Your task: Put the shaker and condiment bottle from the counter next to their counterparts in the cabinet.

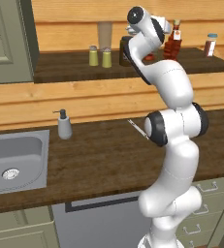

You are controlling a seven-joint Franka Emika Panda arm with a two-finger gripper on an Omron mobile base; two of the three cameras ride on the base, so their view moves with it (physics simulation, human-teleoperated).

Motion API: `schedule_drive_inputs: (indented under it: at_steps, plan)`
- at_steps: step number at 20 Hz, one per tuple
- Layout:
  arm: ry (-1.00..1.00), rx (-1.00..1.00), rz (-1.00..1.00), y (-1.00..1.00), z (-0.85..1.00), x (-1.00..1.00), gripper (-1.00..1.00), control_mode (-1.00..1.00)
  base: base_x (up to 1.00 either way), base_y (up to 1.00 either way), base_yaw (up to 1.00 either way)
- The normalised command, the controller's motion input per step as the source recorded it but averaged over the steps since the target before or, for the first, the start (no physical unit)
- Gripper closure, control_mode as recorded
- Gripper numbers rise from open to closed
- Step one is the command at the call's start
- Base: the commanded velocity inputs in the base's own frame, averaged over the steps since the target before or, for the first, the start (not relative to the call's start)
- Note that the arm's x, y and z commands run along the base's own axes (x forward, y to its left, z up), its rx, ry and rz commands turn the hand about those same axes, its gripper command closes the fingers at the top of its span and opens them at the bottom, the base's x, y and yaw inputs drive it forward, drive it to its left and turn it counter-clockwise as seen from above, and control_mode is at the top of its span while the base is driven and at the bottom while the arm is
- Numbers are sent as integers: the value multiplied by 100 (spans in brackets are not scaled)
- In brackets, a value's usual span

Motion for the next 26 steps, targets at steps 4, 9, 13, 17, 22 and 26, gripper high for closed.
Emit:
schedule_drive_inputs:
  at_steps: [4,9,13,17,22,26]
  plan:
    - [-2,0,0,0,0,-37,-100,-100,0,0,0]
    - [-11,0,0,0,0,-80,-100,-100,0,0,0]
    - [-4,0,1,4,-2,-100,-100,-100,0,0,0]
    - [-4,0,0,12,-7,-100,-100,-100,0,0,0]
    - [-4,0,0,22,-19,-100,-100,-100,0,0,0]
    - [-3,0,0,28,-20,-100,-100,-100,0,0,0]
